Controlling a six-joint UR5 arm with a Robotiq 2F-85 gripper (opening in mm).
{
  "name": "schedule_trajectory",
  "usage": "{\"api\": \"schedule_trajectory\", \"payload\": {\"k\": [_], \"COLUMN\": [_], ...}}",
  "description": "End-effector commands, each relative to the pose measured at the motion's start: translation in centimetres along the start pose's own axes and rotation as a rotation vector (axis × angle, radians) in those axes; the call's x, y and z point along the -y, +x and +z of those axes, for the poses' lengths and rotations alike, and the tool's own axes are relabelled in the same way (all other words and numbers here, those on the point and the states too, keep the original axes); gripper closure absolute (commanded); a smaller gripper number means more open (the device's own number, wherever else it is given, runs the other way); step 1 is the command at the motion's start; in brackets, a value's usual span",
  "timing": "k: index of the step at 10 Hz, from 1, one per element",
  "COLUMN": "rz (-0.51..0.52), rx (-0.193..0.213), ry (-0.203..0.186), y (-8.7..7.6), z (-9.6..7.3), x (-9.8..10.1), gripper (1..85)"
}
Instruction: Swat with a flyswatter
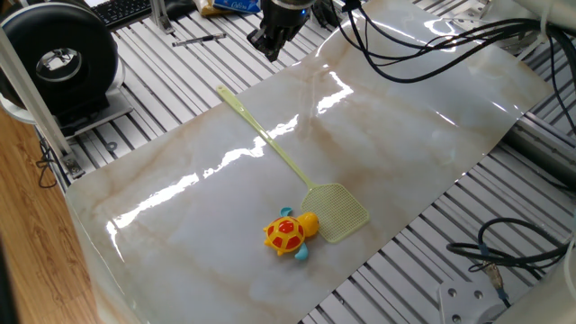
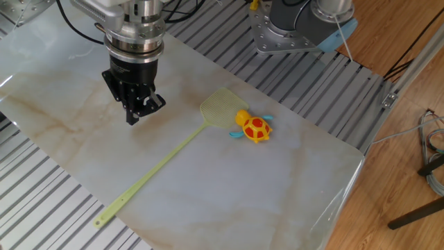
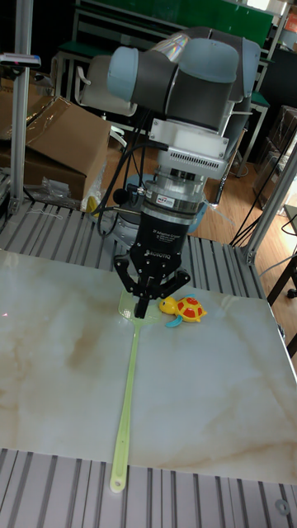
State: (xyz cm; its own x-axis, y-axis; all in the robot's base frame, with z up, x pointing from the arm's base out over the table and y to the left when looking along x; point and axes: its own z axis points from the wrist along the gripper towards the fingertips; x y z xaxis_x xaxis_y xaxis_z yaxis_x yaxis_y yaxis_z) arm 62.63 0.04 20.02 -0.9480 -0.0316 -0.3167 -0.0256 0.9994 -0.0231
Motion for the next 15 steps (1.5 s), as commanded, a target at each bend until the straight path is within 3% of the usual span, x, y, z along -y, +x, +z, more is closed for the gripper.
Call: {"api": "schedule_trajectory", "payload": {"k": [1, 5, 12, 15], "rz": [0.013, 0.016, -0.014, -0.012], "rx": [0.022, 0.01, -0.065, -0.062], "ry": [-0.018, -0.034, -0.065, -0.066], "y": [-0.6, -0.4, 1.3, 1.2], "z": [-0.1, -0.3, -1.1, -1.1], "x": [-0.4, -0.7, -0.6, -0.6], "gripper": [84.3, 84.3, 84.3, 84.3]}}
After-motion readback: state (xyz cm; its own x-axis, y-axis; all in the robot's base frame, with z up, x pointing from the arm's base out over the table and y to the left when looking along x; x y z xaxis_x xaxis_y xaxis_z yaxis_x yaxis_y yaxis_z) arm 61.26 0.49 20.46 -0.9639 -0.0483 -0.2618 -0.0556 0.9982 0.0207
